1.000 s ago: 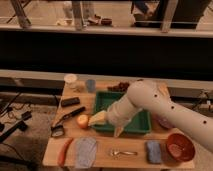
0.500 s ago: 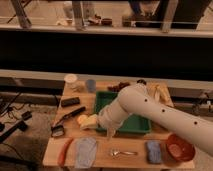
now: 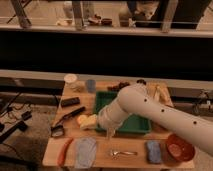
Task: Place pepper in table surface
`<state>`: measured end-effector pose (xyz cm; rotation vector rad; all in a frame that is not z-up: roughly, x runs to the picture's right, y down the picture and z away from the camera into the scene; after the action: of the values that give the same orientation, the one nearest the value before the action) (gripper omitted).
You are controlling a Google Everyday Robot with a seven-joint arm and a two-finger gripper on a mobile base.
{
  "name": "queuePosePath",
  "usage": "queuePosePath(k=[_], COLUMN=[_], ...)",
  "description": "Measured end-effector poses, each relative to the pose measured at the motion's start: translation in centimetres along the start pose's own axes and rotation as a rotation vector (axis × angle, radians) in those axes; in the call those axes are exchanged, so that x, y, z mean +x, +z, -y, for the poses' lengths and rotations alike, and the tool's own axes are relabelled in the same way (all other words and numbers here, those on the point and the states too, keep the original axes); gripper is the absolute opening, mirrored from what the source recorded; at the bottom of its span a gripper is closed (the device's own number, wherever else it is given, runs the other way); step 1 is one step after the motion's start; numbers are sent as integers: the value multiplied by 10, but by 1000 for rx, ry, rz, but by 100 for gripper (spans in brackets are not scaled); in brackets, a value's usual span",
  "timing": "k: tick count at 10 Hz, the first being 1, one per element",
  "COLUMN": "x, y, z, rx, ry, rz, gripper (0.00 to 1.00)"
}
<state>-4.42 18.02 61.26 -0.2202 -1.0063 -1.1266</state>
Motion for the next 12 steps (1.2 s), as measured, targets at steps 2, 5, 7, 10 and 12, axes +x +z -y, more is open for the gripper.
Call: queuePosePath(k=[2,5,7,10,12], x=[-7,-21,-28,-34,-35], y=[11,43,64,93,114], z=[12,49,70,88,96], rx=[-6,-12,-18,-24,-21], ry=[-31,-94,-141,-175,-175], rz=[14,49,58,49,55], gripper=[80,80,80,80,80])
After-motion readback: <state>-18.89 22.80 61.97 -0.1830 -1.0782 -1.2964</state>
